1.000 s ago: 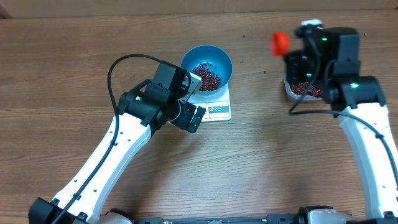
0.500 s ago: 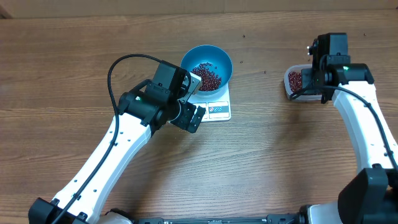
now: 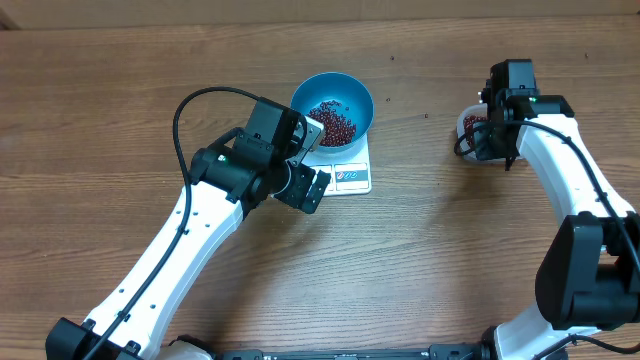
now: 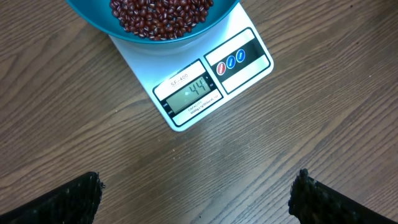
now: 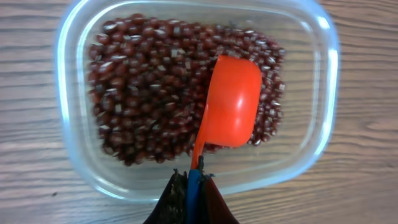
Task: Scoop item into bowl and weigh 150g on scale
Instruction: 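Dip the red cup into the beans and scoop with the right gripper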
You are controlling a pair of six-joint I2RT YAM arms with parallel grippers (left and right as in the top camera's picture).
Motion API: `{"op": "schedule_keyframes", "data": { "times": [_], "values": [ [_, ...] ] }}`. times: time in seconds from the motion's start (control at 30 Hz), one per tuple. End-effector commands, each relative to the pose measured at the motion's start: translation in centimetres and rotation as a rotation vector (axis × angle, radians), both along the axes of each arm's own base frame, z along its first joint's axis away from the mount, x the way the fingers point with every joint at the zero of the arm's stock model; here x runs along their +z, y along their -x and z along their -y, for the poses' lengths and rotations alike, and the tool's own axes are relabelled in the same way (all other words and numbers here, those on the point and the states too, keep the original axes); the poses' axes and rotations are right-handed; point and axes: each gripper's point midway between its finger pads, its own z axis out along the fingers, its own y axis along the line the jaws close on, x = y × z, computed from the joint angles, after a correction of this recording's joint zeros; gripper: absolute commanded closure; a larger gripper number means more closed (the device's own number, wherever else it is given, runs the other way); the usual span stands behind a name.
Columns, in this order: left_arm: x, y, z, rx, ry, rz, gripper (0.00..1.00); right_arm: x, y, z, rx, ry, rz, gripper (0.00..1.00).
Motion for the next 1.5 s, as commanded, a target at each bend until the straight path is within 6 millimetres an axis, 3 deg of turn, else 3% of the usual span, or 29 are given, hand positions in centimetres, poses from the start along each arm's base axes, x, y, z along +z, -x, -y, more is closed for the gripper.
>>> {"op": "schedule_keyframes", "data": {
  "times": [0.0, 0.2, 0.63, 0.77, 1.17, 1.47],
  "values": [
    [1.0, 0.0, 0.0, -0.006, 0.017, 0.024, 0.0, -0.4, -0.2, -2.7, 0.07, -0.149, -0.003, 0.96],
    [1.0, 0.0, 0.0, -0.006, 0.017, 0.024, 0.0, -0.1, -0.4, -3.6, 0.082, -0.276, 0.013, 0.96],
    [1.0, 0.0, 0.0, -0.006, 0.017, 0.024, 0.0, 1.9, -1.0, -2.5, 0.074, -0.654, 0.126, 0.96],
    [1.0, 0.0, 0.0, -0.006, 0.017, 0.024, 0.0, 1.3, -0.5, -1.6, 0.061, -0.662, 0.122, 0.96],
    [0.9, 0.0, 0.0, -0.006, 0.017, 0.024, 0.0, -0.7, 0.7, -1.9, 0.044, -0.677, 0.091, 0.96],
    [1.0, 0.0, 0.0, -0.006, 0.017, 0.024, 0.0, 0.7, 0.6, -0.2, -0.026, -0.825, 0.161, 0.96]
  ]
}}
